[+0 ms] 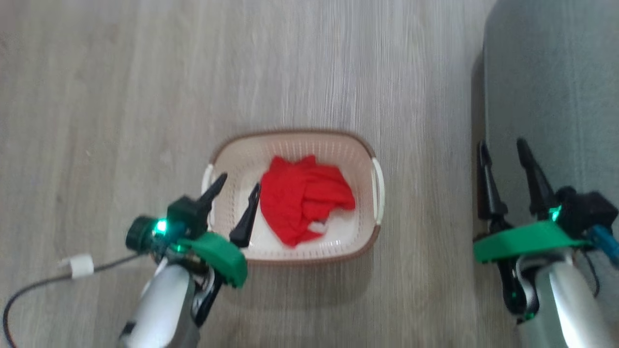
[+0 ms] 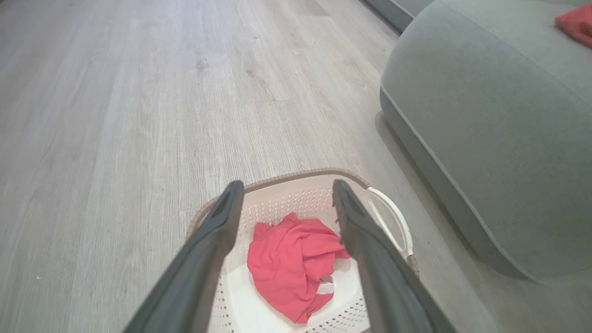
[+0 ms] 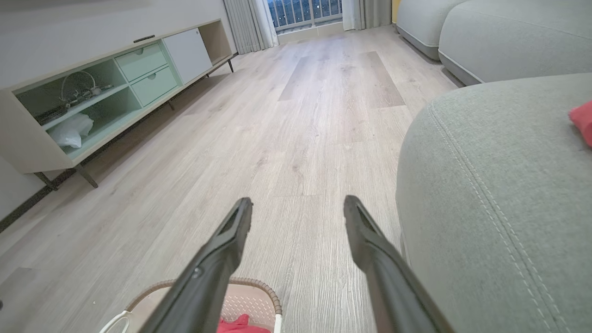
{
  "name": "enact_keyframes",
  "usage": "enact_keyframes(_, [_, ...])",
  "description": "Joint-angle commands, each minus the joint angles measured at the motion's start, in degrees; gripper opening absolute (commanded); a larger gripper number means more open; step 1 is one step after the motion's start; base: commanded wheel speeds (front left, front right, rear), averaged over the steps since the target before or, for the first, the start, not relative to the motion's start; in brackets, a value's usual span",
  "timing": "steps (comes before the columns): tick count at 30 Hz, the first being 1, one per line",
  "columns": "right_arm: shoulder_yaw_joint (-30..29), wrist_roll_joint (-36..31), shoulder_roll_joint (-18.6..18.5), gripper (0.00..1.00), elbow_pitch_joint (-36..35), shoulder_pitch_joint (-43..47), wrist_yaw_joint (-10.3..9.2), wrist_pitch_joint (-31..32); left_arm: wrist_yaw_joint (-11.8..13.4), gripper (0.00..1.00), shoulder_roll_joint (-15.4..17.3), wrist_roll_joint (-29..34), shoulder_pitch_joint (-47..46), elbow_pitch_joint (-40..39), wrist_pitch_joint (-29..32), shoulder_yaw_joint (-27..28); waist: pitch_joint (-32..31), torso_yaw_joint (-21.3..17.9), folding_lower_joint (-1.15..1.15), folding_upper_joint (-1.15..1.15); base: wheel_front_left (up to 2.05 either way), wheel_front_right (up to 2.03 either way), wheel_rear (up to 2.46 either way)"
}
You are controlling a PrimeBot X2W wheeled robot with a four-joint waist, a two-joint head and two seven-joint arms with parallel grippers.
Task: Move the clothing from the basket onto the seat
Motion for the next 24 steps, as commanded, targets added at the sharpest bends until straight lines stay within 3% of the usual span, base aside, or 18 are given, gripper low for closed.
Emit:
enact_keyframes(1, [1.7,-1.0,-0.1,1.0,-2.7,-2.1,-0.01,-0.5,-0.3,1.0,0.2,0.6,-2.9,-0.1,-0.3,1.2,7.6,-2.7,-0.01,0.0,0.0,0.0,0.0])
enact_keyframes(13, [6.2,-4.0,-0.1,1.0,-11.1,-4.9,-0.01,-0.5,-0.5,1.0,5.0,3.6,-20.2,15.1,-0.3,-7.8,26.0,-8.5,-0.01,0.0,0.0,0.0,0.0])
enact_keyframes(24, [9.1,-1.8,-0.1,1.0,-15.9,-4.3,-0.01,-0.5,-0.5,1.0,7.8,7.1,-33.0,26.4,-0.3,-12.8,36.2,-11.8,-0.01,0.0,0.0,0.0,0.0])
